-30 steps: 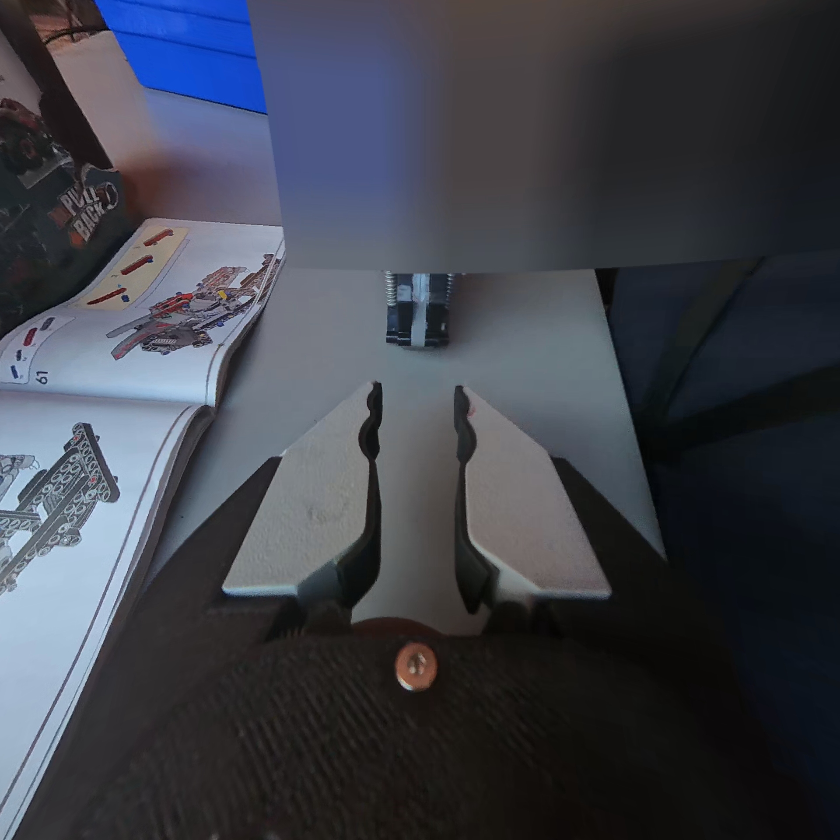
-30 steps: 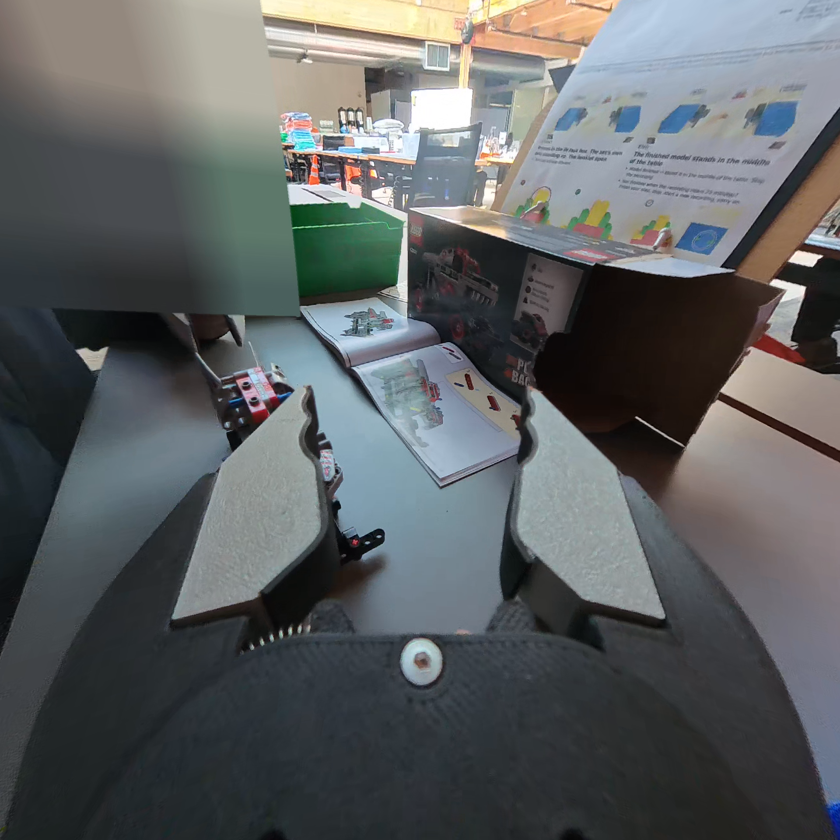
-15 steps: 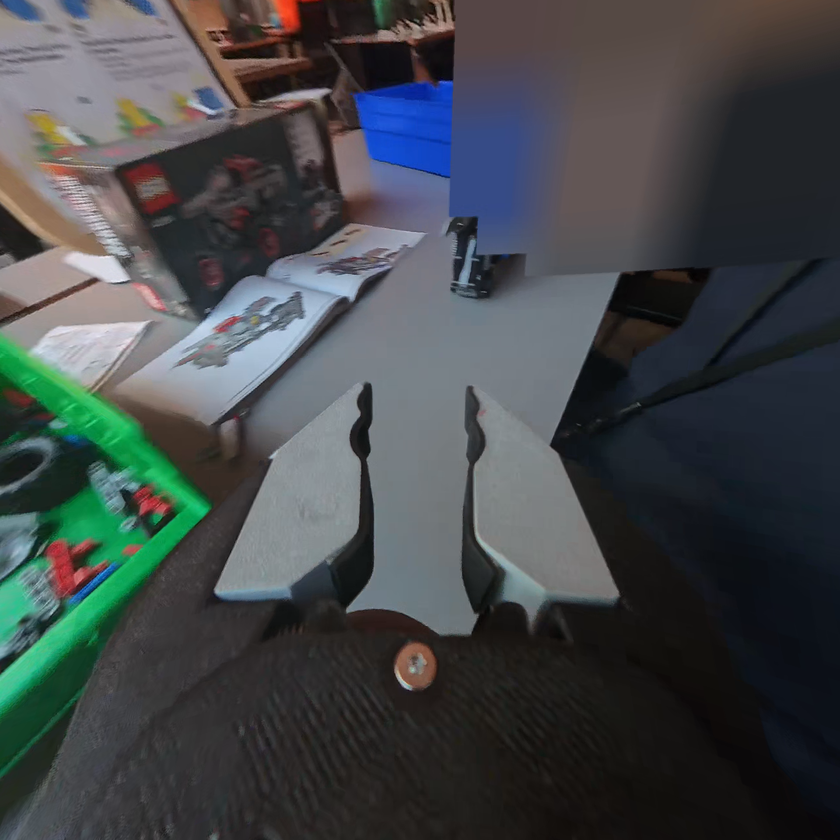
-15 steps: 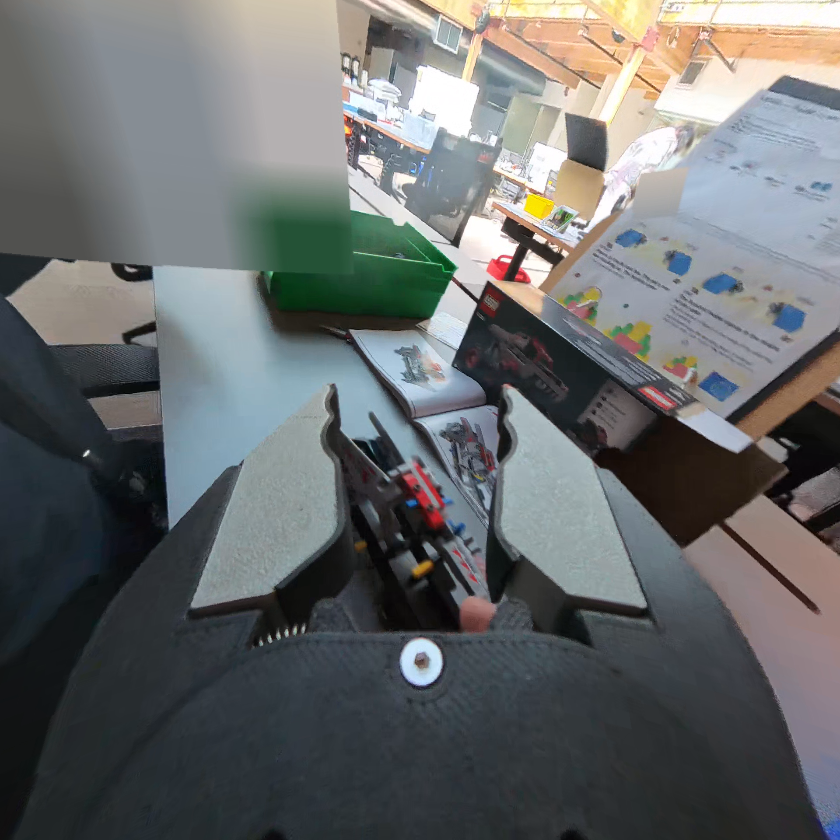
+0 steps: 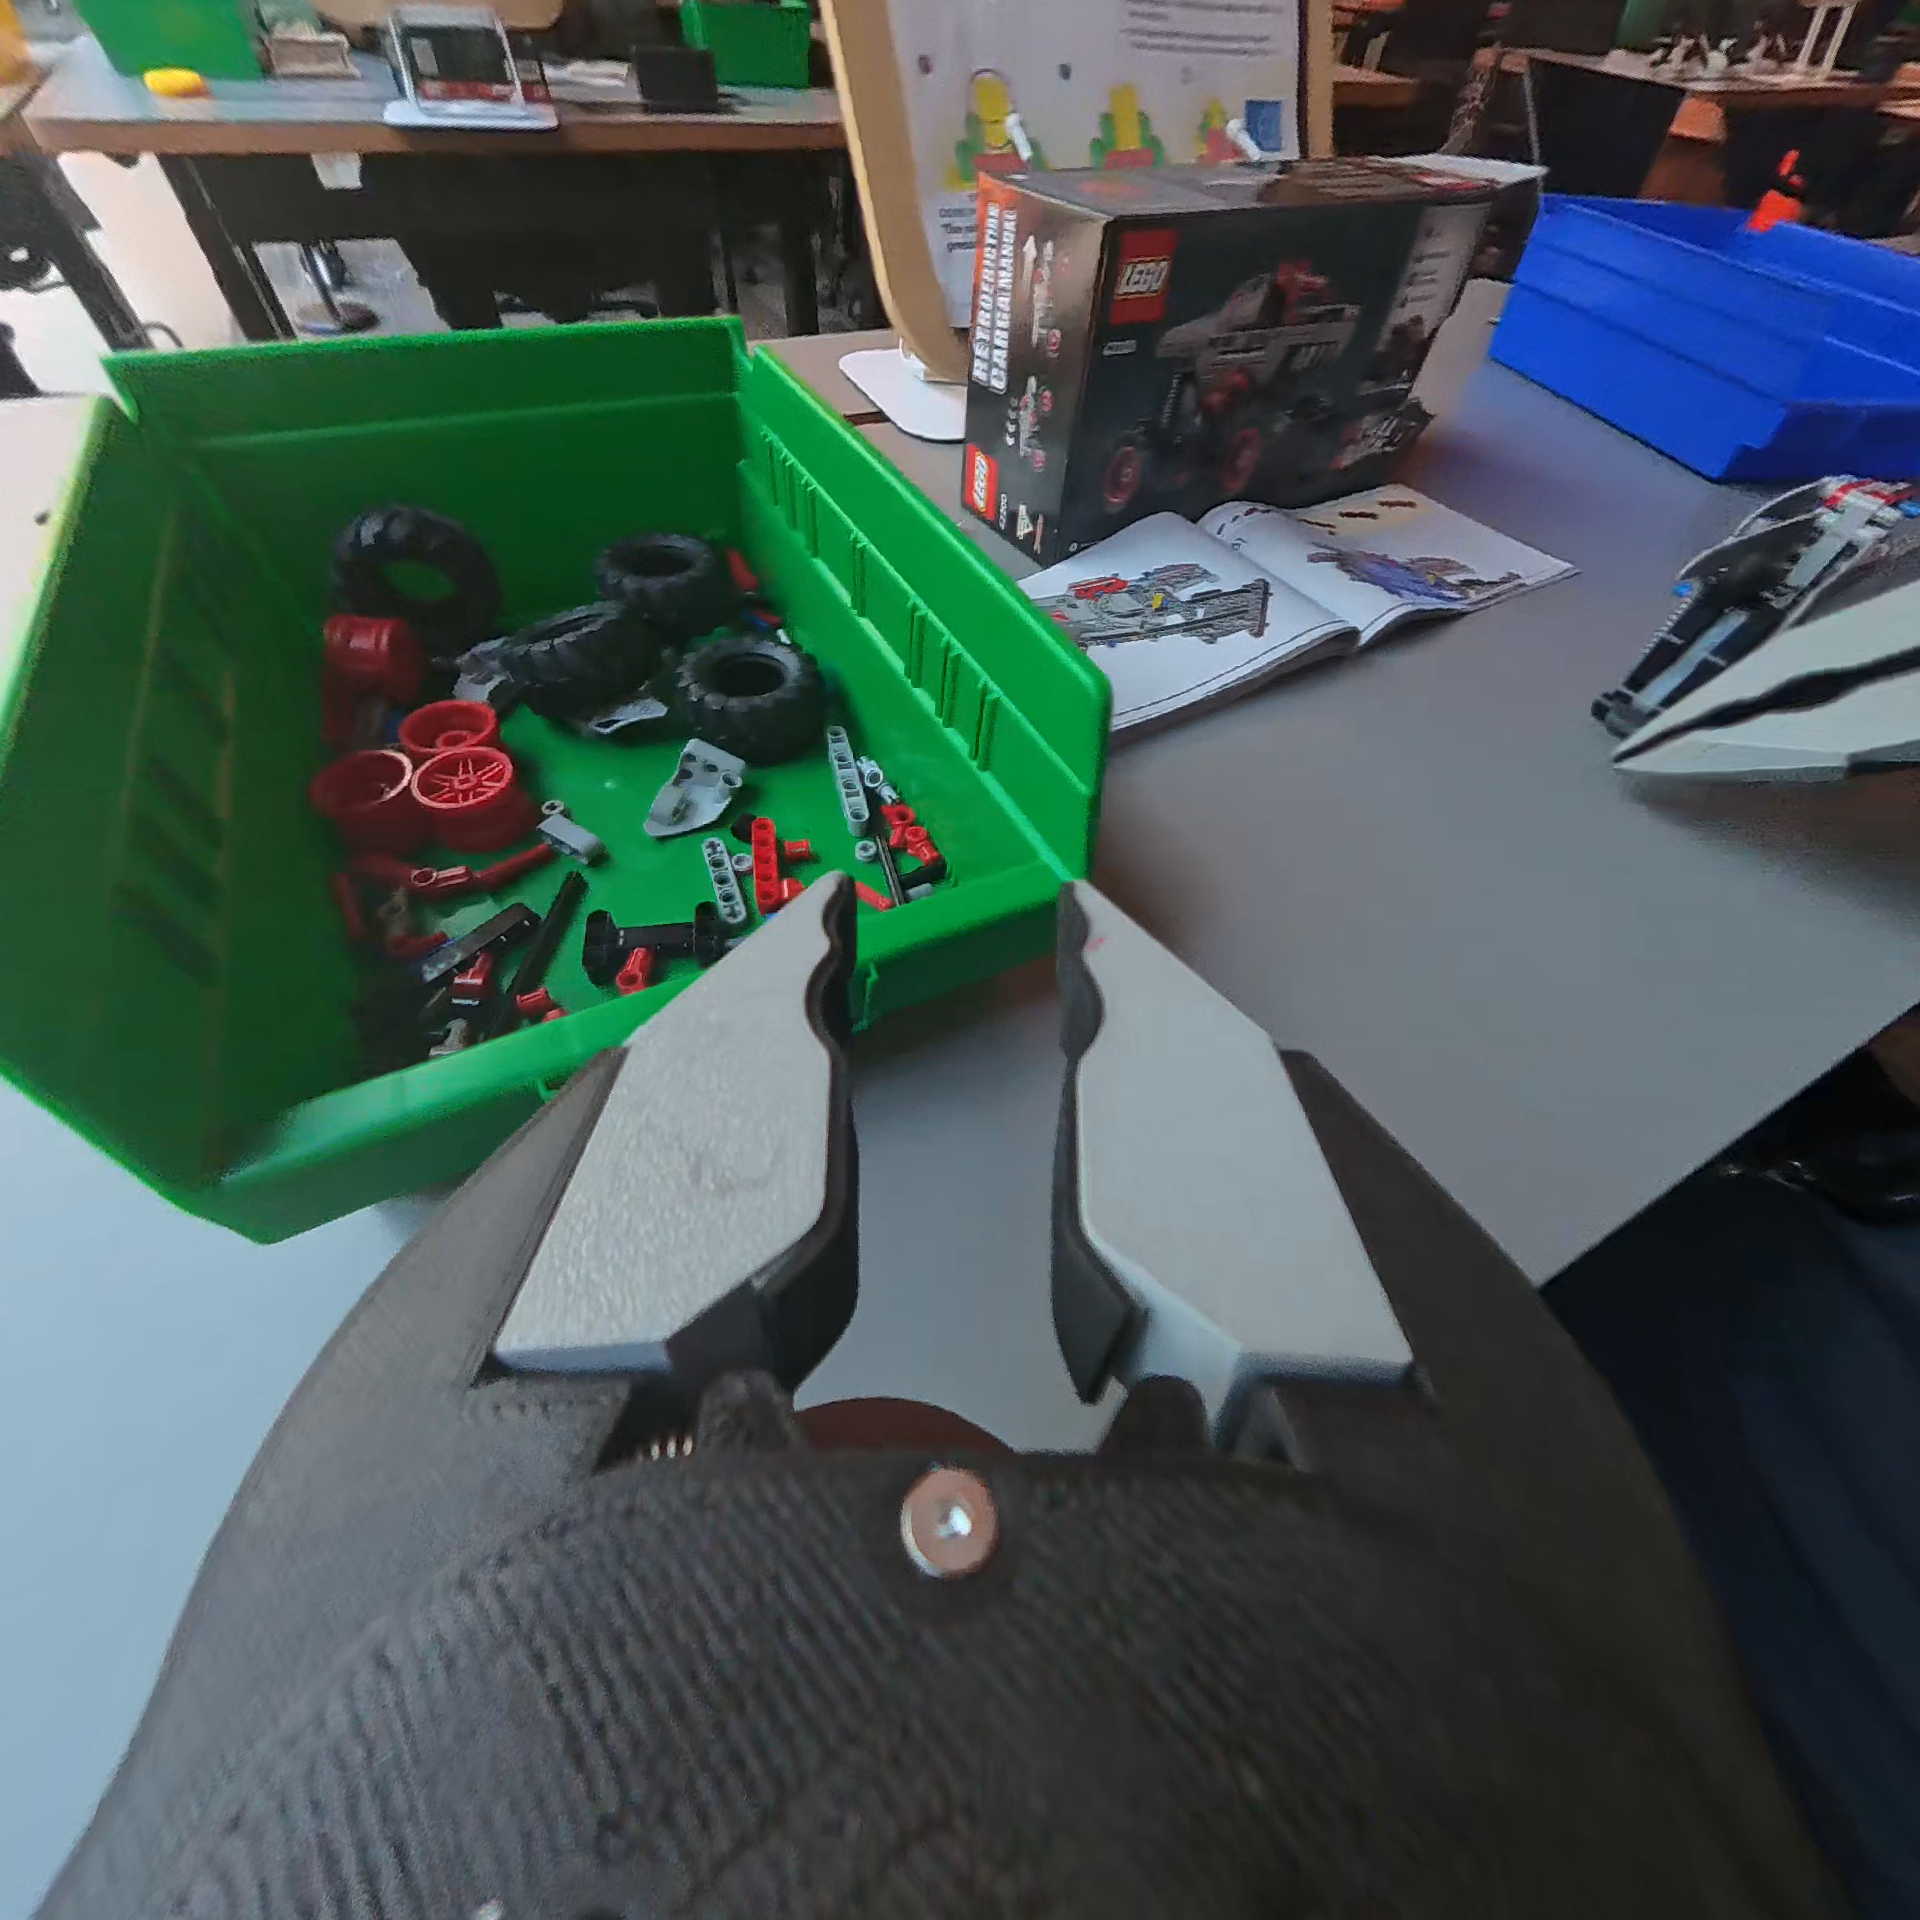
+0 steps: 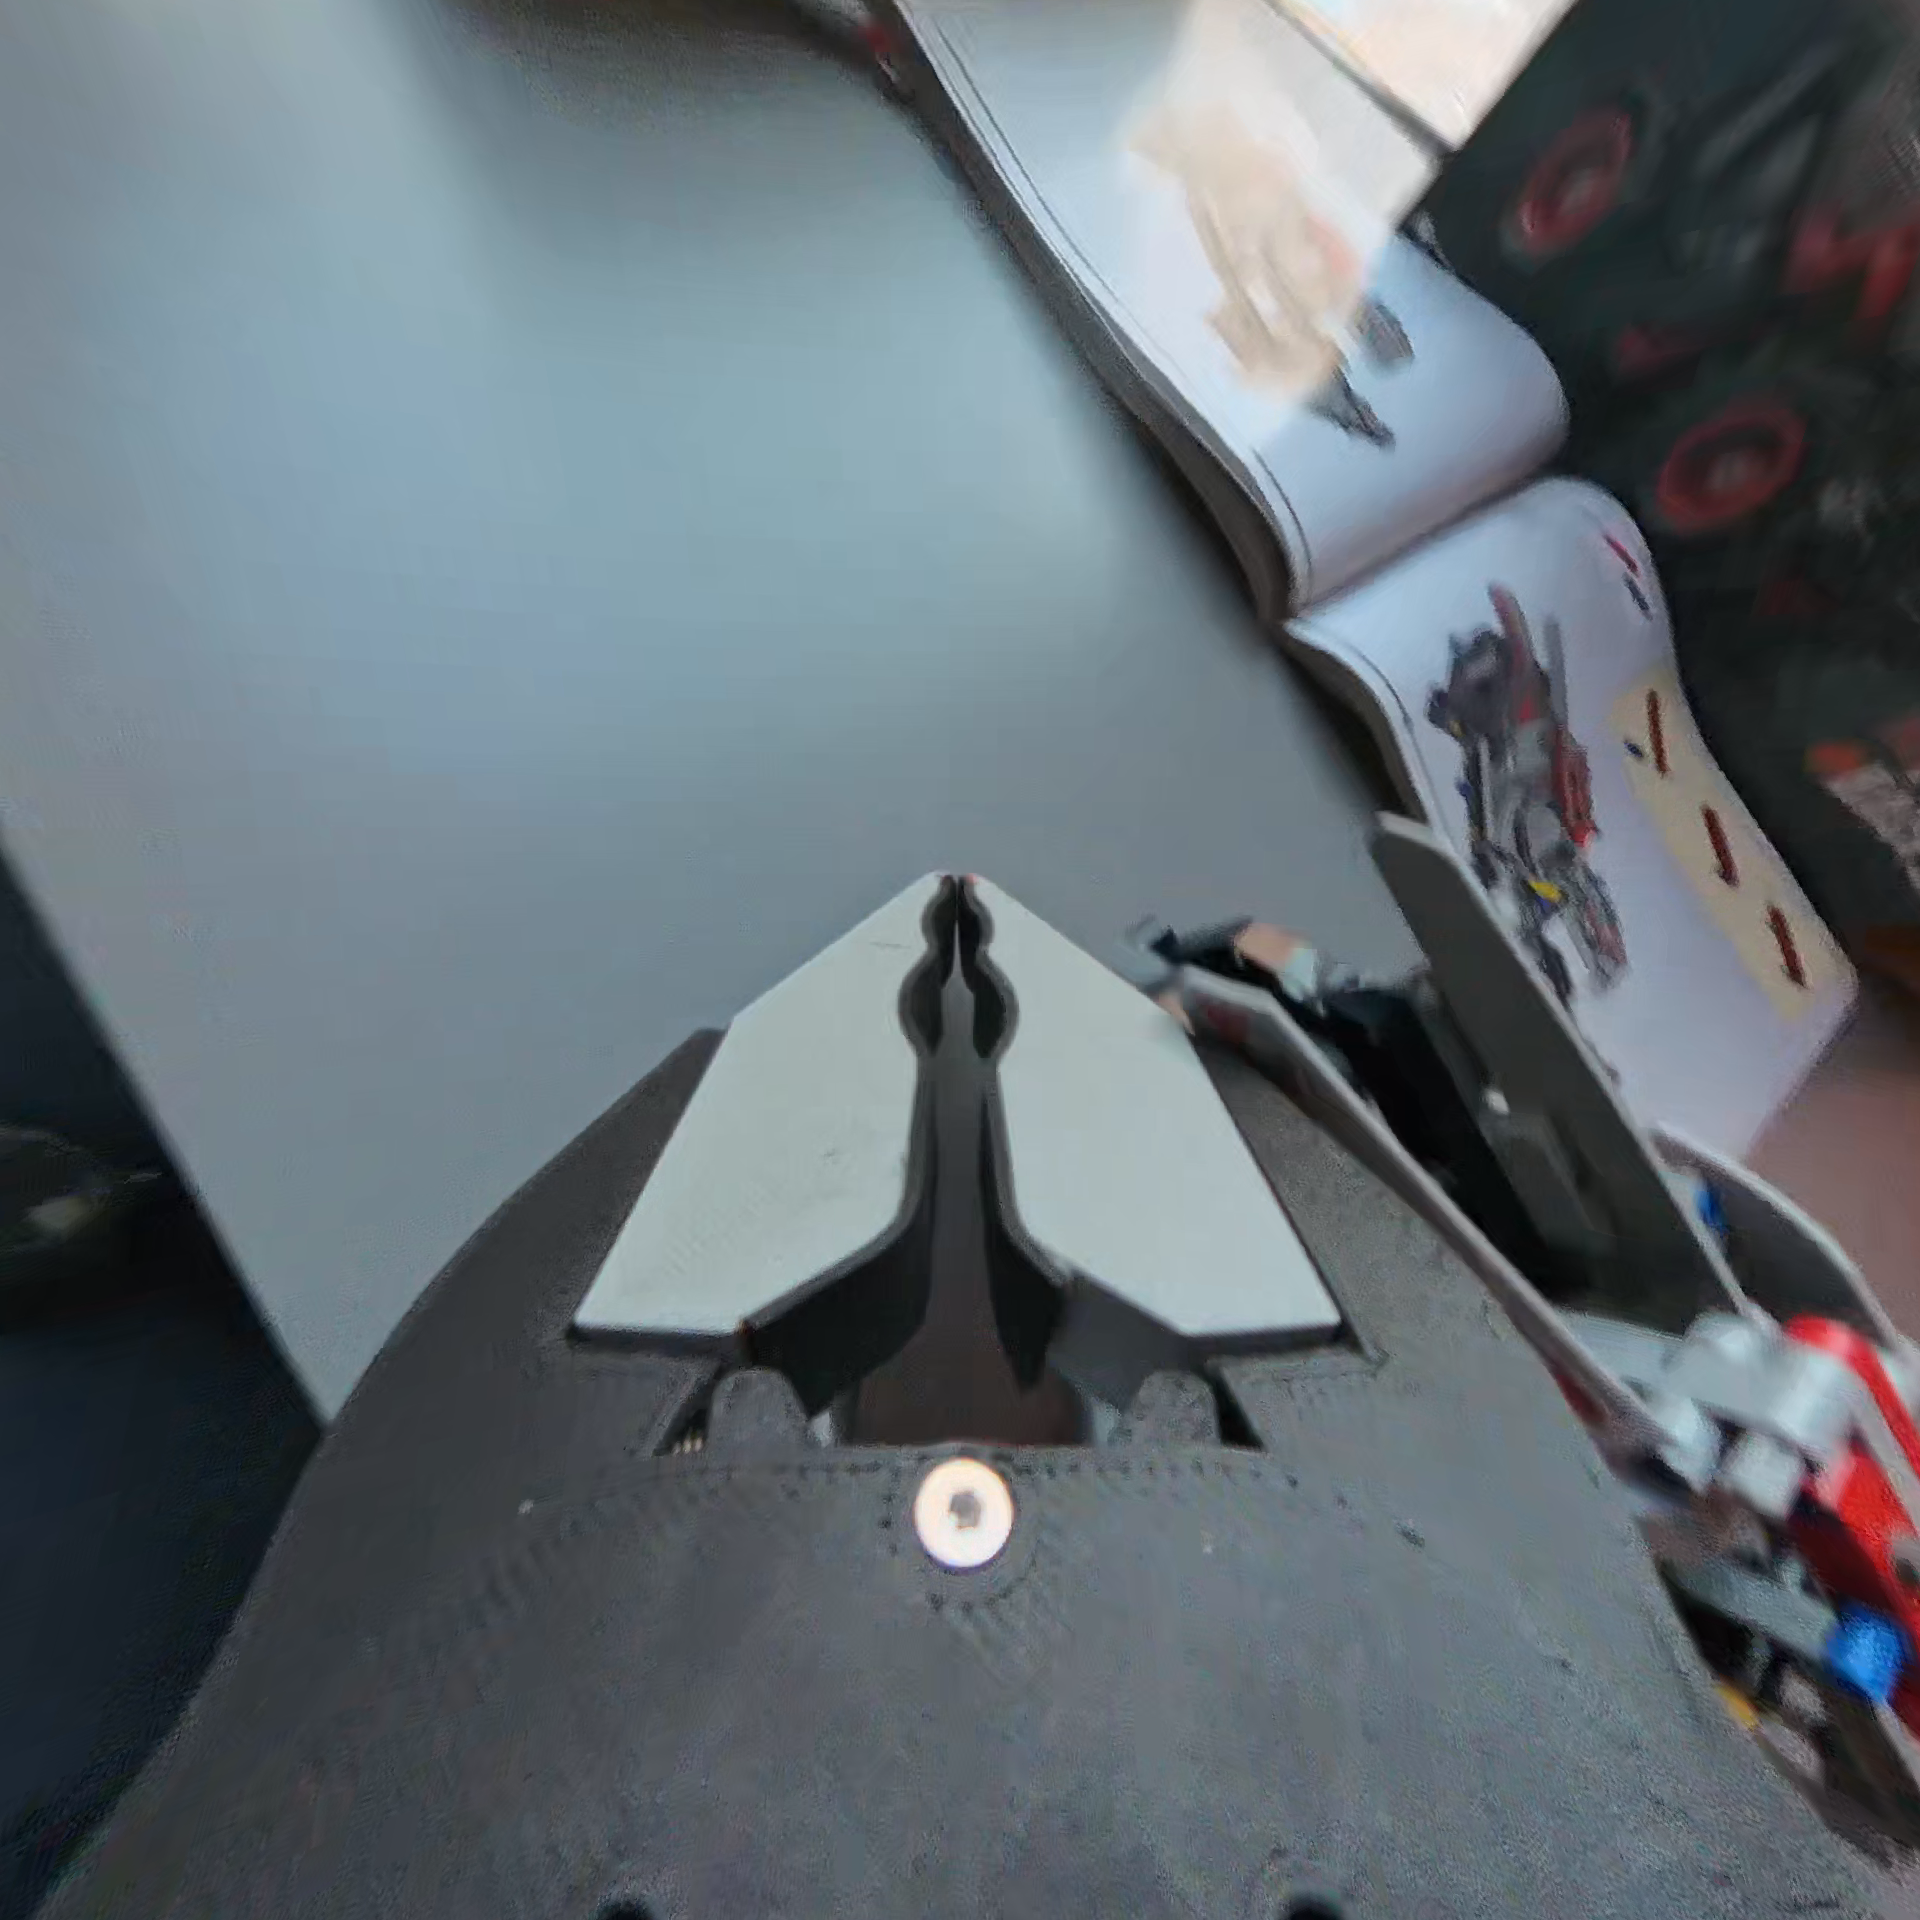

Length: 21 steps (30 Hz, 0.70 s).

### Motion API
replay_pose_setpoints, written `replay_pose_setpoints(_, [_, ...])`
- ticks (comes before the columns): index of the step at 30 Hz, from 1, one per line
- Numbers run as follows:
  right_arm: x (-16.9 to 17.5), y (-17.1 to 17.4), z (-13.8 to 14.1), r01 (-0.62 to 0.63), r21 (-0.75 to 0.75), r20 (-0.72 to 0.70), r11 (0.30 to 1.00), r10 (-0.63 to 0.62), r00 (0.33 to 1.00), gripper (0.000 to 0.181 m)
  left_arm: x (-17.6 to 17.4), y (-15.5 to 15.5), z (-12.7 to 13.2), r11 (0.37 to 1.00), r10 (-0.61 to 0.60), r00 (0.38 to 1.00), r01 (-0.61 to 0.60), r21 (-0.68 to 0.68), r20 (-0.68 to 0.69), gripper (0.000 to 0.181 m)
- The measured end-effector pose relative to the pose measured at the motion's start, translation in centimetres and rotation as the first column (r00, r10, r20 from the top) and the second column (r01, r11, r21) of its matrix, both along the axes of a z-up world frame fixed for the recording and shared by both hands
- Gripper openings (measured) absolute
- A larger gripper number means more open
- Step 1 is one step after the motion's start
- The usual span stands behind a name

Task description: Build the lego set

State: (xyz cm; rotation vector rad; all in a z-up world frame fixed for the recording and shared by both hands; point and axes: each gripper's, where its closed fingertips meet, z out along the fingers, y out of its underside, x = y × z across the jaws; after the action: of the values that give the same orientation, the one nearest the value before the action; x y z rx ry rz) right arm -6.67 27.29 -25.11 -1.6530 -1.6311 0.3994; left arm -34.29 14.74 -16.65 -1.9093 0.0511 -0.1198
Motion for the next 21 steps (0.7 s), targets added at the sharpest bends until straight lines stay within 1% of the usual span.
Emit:
replay_pose_setpoints(1, [1.0,1.2,-0.5,0.053,0.016,0.028,0.998,-0.053,0.998,0.006,-0.1,0.1,0.0,1.0,-0.005,1.0,0.005,-0.007,0.014,0.036])
replay_pose_setpoints(2, [2.0,2.4,-0.6,0.1,0.031,0.019,0.994,-0.101,0.995,0.002,-0.1,0.1,0.0,1.0,-0.014,1.0,0.014,-0.008,0.018,0.036])
replay_pose_setpoints(5, [4.8,5.1,-0.2,0.197,-0.004,-0.066,0.98,-0.196,0.978,0.0,-0.9,0.7,-0.4,0.999,0.015,1.0,-0.015,-0.036,-0.018,0.035])
replay_pose_setpoints(6, [5.5,5.6,-0.2,0.211,-0.031,-0.079,0.977,-0.213,0.974,0.0,-1.0,0.9,-0.6,0.999,0.02,0.999,-0.021,-0.044,-0.026,0.036])
replay_pose_setpoints(7, [5.7,5.6,-0.1,0.198,-0.061,-0.096,0.978,-0.203,0.974,0.0,-1.0,1.2,-0.6,0.998,0.018,0.999,-0.02,-0.053,-0.029,0.036])
replay_pose_setpoints(9, [5.2,4.6,0.8,0.136,-0.081,-0.165,0.987,-0.148,0.975,0.003,-1.2,1.6,-0.6,0.997,0.017,0.999,-0.02,-0.072,-0.034,0.037])
replay_pose_setpoints(12, [4.0,3.1,2.5,0.058,0.006,-0.254,0.998,-0.055,0.966,0.007,-2.0,1.9,0.1,0.995,0.045,0.996,-0.051,-0.082,-0.077,0.038])
replay_pose_setpoints(14, [2.9,1.1,3.1,-0.047,0.045,-0.287,0.998,0.058,0.956,0.01,-2.9,2.1,0.7,0.995,0.067,0.993,-0.074,-0.069,-0.099,0.037])
replay_pose_setpoints(16, [1.7,-0.9,3.4,-0.15,0.054,-0.305,0.987,0.16,0.939,0.011,-4.0,2.6,1.2,0.994,0.086,0.99,-0.093,-0.059,-0.111,0.037])
replay_pose_setpoints(18, [0.4,-2.5,3.4,-0.236,0.059,-0.304,0.97,0.243,0.921,0.011,-4.6,3.4,1.7,0.997,0.066,0.99,-0.071,-0.042,-0.122,0.037])
replay_pose_setpoints(21, [-1.7,-3.5,3.2,-0.308,0.048,-0.292,0.95,0.308,0.905,0.013,-4.5,5.2,3.2,1.0,-0.016,0.991,0.018,0.015,-0.136,0.036])
